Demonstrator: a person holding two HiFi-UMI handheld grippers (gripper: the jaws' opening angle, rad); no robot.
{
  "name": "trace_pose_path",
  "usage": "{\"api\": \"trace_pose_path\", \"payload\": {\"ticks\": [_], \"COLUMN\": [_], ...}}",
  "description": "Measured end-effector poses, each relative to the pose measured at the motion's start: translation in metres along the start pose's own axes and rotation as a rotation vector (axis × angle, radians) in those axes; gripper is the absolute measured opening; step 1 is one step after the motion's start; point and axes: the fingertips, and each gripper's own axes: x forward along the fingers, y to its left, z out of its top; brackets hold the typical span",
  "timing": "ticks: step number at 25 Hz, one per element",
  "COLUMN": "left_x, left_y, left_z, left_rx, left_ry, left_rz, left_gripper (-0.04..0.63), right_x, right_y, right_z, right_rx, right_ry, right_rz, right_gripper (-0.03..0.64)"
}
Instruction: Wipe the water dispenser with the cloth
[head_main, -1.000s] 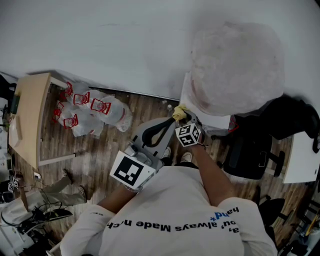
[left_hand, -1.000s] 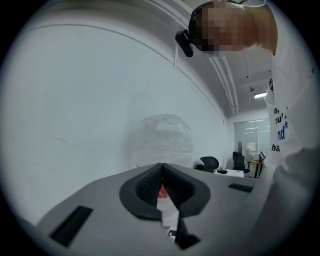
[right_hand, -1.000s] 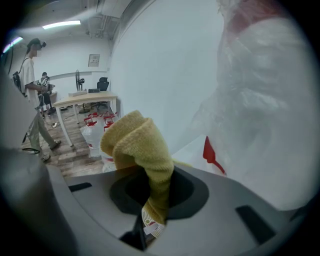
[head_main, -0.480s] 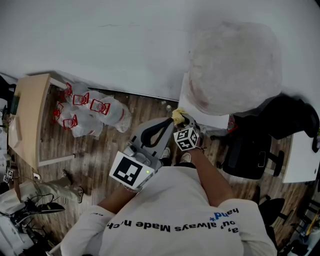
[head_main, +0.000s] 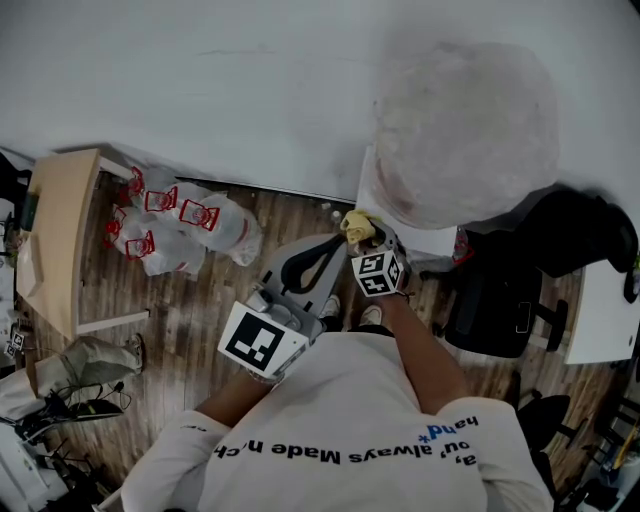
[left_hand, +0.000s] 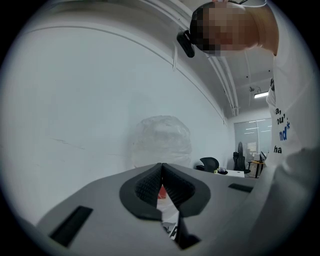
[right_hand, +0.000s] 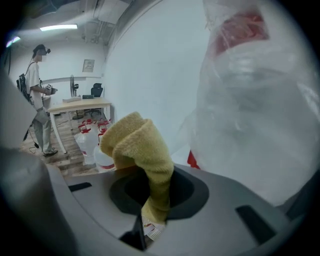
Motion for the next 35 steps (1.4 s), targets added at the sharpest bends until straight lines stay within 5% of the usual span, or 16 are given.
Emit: {"api": "trace_pose_path", "payload": {"ticks": [13, 35], "left_x": [0.005, 0.010], "left_y": [-0.006, -0.013], "left_z": [-0.005, -0.004], "left_rx": [-0.002, 0.000], "left_ry": [0.014, 0.011], "left_rz": [-0.015, -0.029], "left_gripper": [0.018, 0.018], "right_x": [0.004, -0.013], "right_y": [-0.046, -0.031], "right_z": [-0.032, -0.054], "right_rx": [0.005, 0.045], "right_ry": [0.053, 0.078], "right_rz": [-0.116, -0.034], "right_gripper": [0.063, 0.060]}}
